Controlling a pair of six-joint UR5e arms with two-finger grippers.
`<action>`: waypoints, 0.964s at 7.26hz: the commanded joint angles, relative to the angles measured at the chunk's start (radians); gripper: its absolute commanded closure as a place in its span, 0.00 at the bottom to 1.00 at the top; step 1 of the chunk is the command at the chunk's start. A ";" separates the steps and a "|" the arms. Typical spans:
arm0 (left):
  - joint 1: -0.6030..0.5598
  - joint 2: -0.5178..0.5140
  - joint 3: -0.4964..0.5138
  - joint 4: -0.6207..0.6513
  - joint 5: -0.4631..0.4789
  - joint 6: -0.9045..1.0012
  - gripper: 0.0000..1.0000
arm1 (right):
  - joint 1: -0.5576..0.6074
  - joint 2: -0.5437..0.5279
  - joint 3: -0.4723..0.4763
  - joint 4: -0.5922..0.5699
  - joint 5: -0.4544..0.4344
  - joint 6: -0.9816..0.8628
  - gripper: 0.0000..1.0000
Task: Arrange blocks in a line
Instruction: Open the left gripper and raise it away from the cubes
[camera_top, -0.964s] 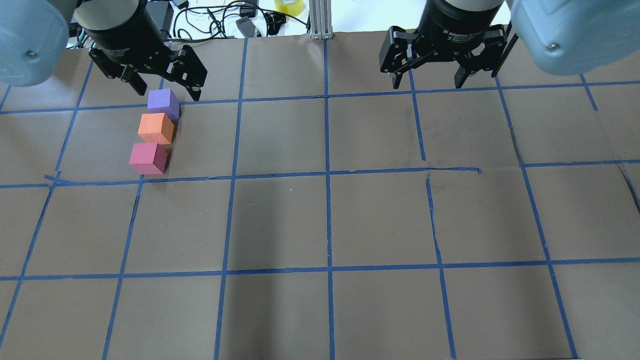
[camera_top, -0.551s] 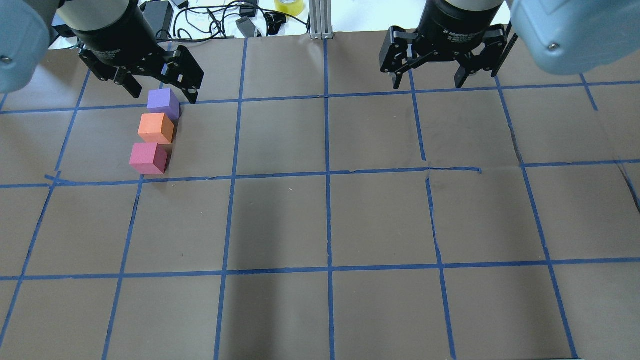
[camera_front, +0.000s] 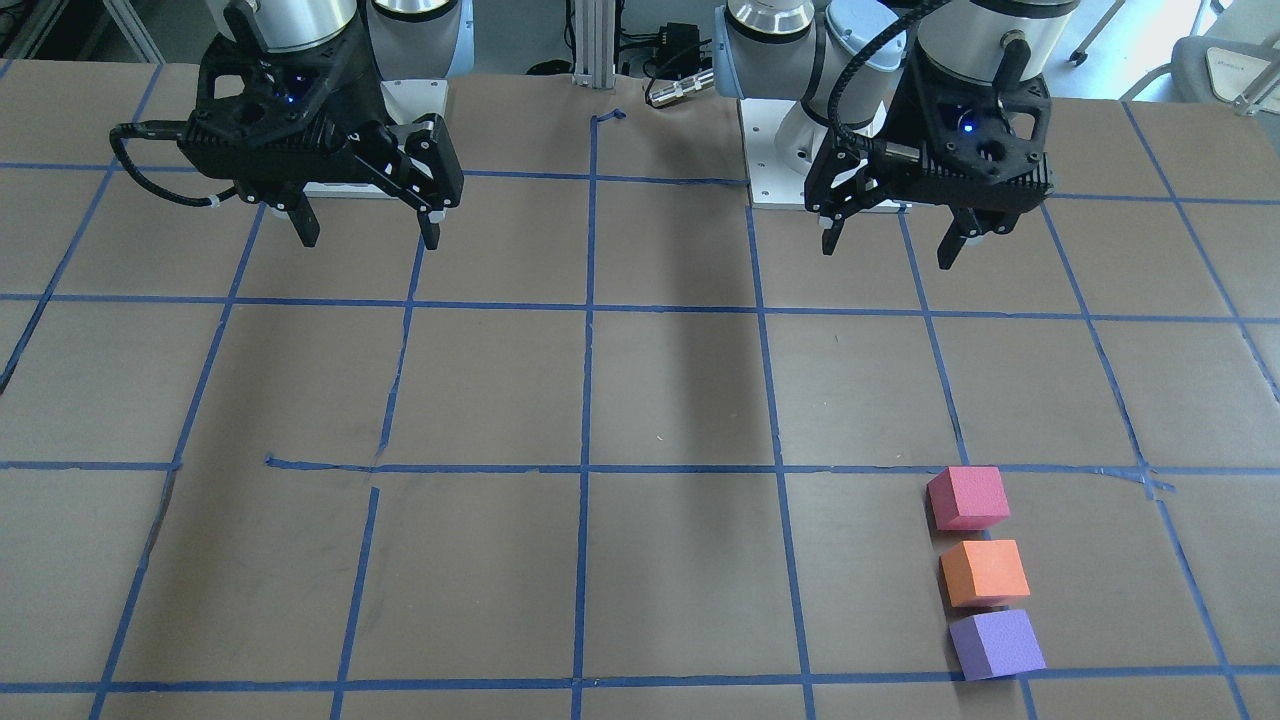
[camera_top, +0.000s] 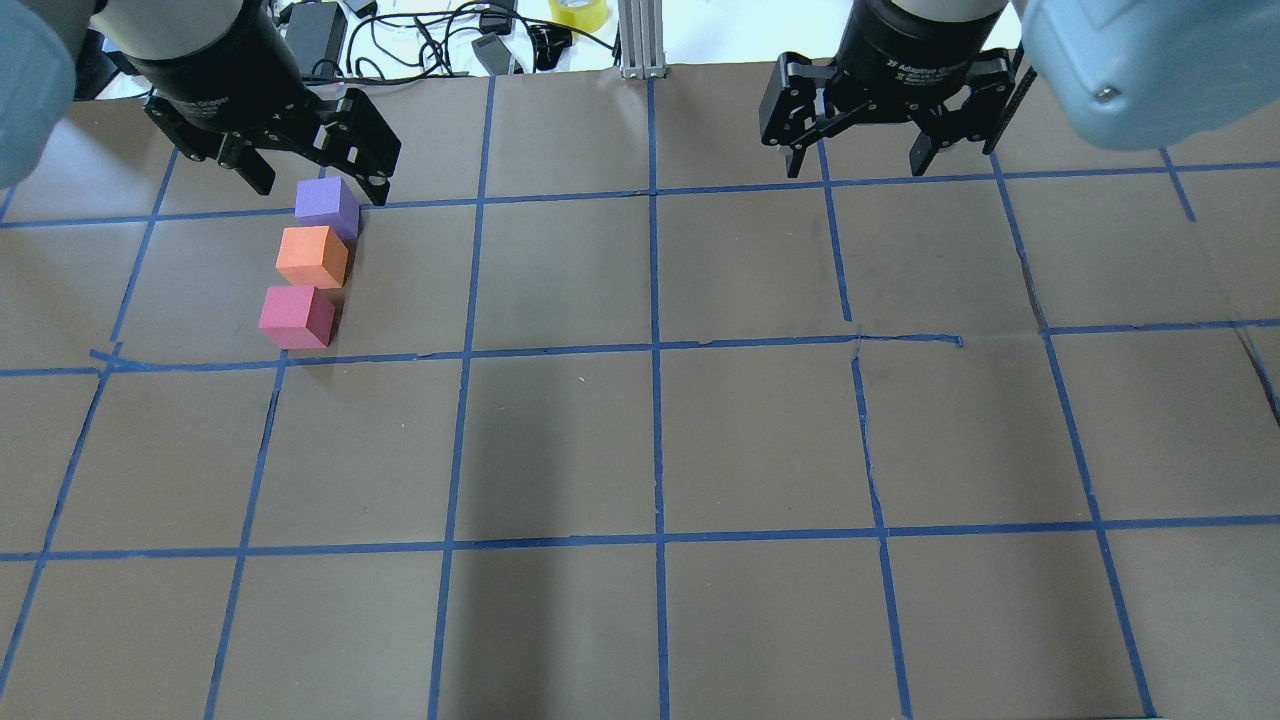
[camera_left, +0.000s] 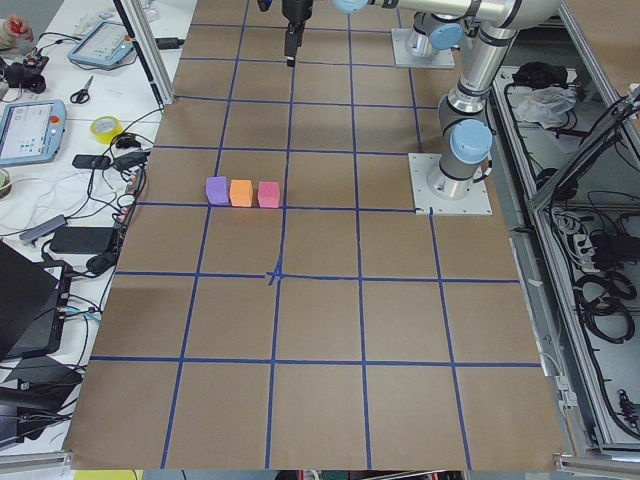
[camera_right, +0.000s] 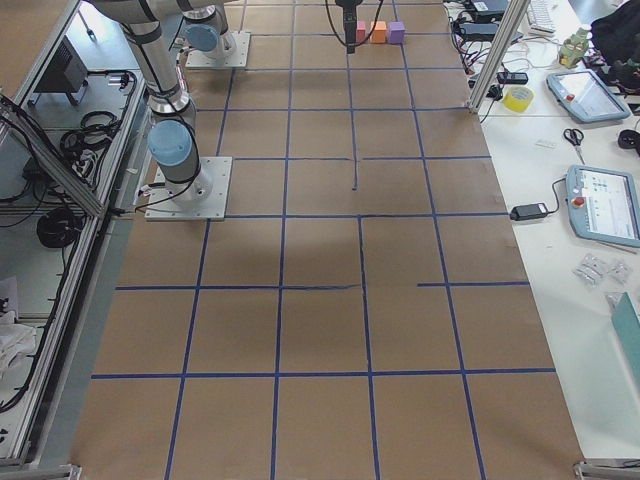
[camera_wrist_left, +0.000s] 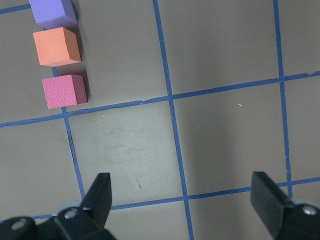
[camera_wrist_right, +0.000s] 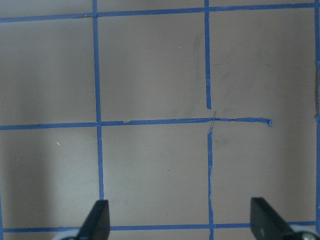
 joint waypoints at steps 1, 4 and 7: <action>0.001 0.000 -0.001 -0.003 -0.002 -0.003 0.00 | 0.000 0.000 0.000 0.000 0.001 0.000 0.00; 0.011 0.004 -0.016 0.000 -0.028 -0.047 0.00 | 0.000 0.000 0.000 0.000 0.000 0.000 0.00; 0.011 0.004 -0.014 0.008 -0.028 -0.047 0.00 | 0.000 0.000 0.000 0.000 0.000 0.000 0.00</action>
